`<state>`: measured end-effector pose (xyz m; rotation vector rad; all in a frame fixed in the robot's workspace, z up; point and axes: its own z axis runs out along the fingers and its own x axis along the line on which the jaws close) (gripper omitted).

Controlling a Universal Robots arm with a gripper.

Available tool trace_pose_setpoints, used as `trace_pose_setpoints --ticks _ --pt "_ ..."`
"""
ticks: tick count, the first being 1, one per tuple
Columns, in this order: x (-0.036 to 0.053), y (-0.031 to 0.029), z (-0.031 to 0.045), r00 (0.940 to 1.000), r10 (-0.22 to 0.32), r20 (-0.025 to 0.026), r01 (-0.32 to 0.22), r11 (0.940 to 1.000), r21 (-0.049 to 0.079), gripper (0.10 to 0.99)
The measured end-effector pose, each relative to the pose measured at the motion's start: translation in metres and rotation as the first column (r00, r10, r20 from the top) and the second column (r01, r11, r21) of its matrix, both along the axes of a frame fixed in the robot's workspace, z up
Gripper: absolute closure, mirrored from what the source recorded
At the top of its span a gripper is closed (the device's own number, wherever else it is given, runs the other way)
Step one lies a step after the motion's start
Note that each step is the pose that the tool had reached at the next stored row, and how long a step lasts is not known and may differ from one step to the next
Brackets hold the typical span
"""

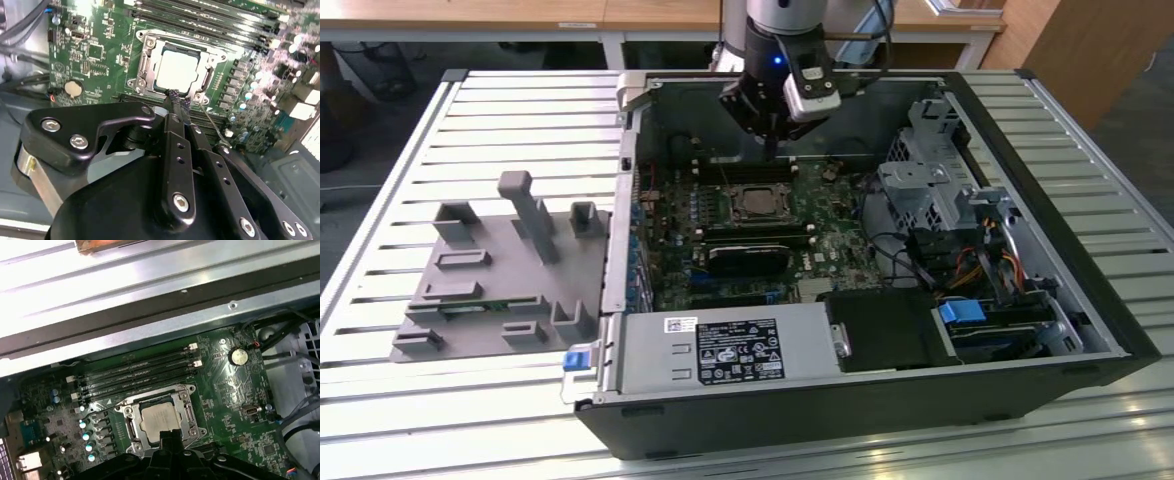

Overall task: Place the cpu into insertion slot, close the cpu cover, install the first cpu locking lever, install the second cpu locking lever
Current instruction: 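Install the first cpu locking lever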

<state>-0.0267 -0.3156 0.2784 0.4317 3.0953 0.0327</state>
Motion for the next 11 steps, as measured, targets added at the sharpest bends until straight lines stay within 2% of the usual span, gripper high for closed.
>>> trace_pose_setpoints --ticks 5,11 --pt "-0.0001 0.0000 -0.0009 0.9960 0.090 0.0016 -0.090 0.9960 0.000 0.980" --pt "0.0000 0.0000 -0.0018 0.9810 0.194 0.0044 -0.194 0.9810 0.000 0.980"
